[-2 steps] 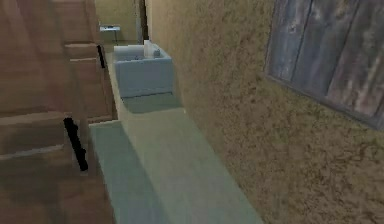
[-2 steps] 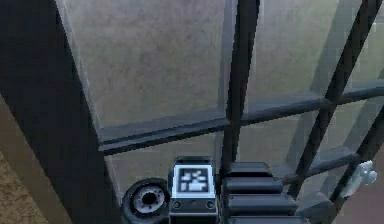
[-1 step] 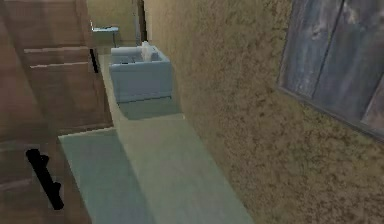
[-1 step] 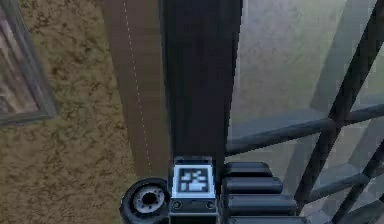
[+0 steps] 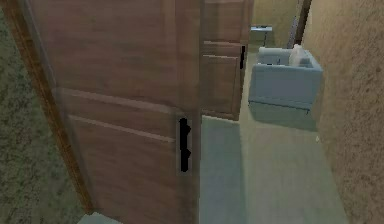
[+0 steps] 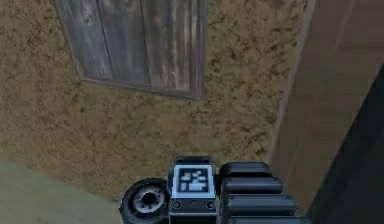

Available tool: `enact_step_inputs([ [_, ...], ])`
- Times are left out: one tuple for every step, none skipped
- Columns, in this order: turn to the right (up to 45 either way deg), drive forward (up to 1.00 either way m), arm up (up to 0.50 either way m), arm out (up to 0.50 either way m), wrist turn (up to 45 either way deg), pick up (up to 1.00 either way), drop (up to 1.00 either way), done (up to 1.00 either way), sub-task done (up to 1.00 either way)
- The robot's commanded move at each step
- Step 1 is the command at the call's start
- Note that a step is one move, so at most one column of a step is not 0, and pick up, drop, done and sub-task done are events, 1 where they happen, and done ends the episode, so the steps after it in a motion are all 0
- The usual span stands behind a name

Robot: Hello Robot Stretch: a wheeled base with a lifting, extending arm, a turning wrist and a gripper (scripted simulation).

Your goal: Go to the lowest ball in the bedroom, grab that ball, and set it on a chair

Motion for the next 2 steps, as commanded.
enact_step_inputs([
  [0.0,0.20,0.00,0.00,0.0,0.00,0.00,0.00,0.00],
  [45.0,0.00,0.00,0.00,0.0,0.00,0.00,0.00,0.00],
])
